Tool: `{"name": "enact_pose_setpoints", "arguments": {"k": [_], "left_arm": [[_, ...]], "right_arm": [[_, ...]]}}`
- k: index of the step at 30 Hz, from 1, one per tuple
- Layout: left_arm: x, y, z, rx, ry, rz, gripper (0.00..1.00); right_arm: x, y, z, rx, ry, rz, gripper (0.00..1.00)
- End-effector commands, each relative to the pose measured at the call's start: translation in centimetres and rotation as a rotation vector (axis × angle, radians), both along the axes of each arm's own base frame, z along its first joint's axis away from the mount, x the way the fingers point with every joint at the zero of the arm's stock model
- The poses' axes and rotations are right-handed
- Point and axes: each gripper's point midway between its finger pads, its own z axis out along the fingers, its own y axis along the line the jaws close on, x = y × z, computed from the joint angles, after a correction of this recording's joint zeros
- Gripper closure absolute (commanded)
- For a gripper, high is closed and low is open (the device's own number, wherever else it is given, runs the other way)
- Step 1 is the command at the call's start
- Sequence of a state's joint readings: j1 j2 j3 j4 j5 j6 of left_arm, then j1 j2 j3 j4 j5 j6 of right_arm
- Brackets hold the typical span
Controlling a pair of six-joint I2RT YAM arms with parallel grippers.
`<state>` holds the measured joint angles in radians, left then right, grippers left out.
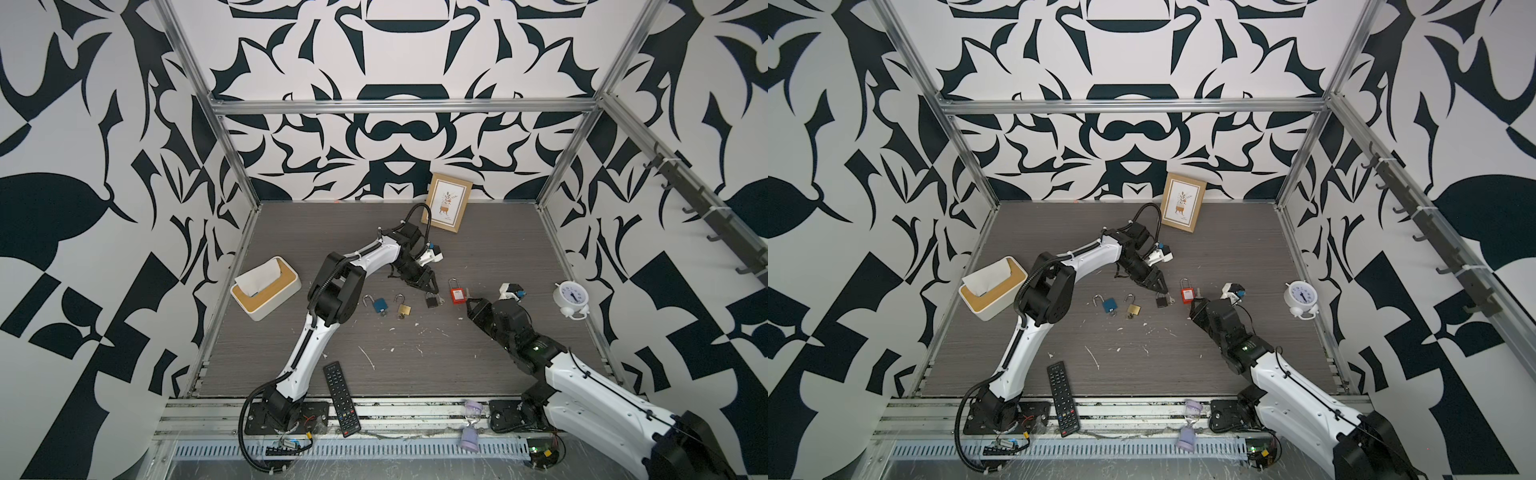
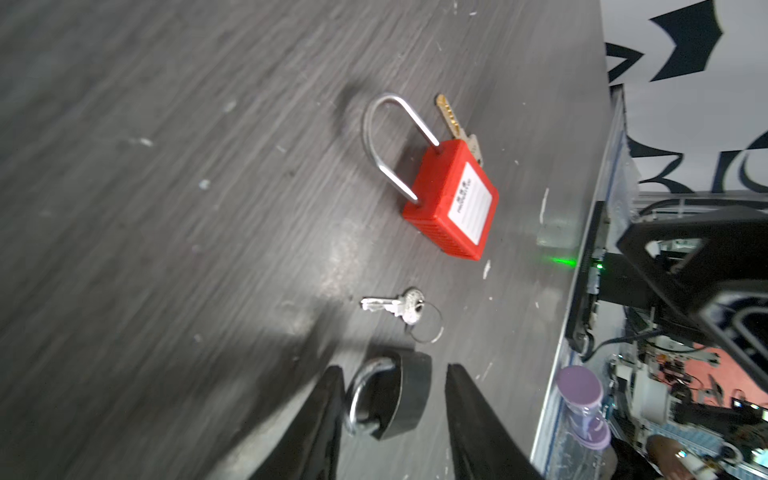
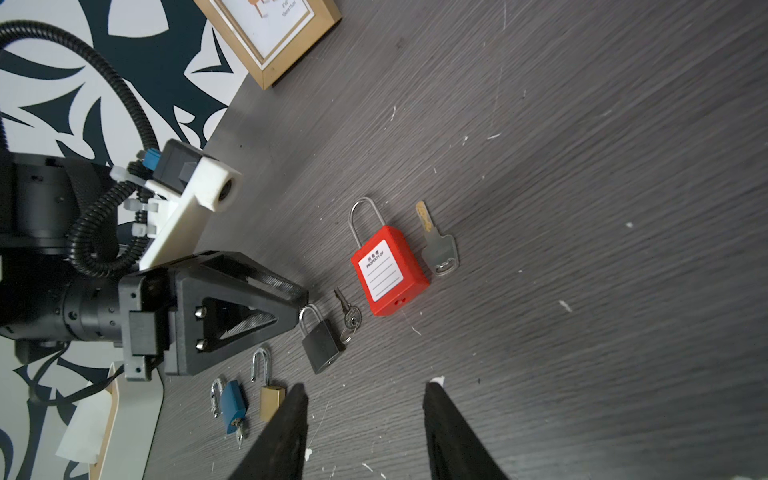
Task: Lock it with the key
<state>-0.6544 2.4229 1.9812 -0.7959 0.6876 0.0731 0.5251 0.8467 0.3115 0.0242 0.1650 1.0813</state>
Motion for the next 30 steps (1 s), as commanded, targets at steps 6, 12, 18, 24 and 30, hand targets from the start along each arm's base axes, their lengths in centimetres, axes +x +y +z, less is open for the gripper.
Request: {"name": "enact_pose_setpoints", "arguments": {"k": [6,12,18,24,30], "left_arm": [[6.6,2.1,7.3,0.043,-0.336,0.198,0.43],[6.7,7.9,11.5,-0.014,-0.403,0.521,0.32],[0.4,11.9,13.4,-0.328,-0.100,0.621,0.19],[-3.8,15.0,13.3,-0.293,-0.144,0.649,0.16],[-4.7,17.7,12.7,-0.330,-0.119,0.705,0.16]], "right_arm": [[1.2,2.6,4.8,-0.064,-0.063,0.171,0.53],[0.5,7.3,3.8,-0.206,0.018,0.373,0.52],[1.0,12.5,1.3,-0.416,0.061,0.471,0.37],[2.8,13.8,-0.9,-0.435,0.080,0.341,0.37],[3.8,16.5,-1.6,-0.443,0.136,0.330,0.35]]}}
